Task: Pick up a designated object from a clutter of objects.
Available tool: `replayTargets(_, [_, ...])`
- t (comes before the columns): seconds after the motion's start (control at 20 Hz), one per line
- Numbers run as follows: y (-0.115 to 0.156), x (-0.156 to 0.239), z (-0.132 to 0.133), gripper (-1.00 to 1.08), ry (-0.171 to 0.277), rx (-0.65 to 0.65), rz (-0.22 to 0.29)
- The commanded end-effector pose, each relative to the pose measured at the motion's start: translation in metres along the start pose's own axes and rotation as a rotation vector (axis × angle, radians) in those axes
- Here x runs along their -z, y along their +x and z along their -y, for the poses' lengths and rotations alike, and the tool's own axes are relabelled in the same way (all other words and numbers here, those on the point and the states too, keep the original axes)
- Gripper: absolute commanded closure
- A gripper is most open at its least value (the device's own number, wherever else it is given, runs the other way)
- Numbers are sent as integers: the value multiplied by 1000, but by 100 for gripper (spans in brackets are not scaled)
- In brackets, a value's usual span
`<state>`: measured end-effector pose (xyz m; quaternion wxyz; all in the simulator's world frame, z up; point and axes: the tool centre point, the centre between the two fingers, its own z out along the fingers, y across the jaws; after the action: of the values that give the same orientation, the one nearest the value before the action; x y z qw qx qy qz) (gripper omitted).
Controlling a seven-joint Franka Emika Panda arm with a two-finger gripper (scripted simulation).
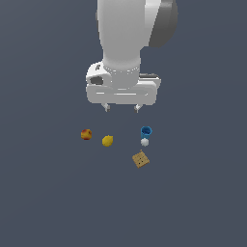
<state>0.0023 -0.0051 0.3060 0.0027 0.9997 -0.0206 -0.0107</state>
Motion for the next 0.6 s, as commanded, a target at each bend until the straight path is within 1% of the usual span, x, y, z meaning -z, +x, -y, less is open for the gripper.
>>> replayTargets(0.0, [0,0,0,-92,0,0,0])
replayTargets(0.15, [-1,-1,5,-92,-1,12,4])
replayTargets(0.4, [-7,-2,26,-92,-6,68,24])
replayTargets(0.55, [-8,-1,29,-92,-6,77,27])
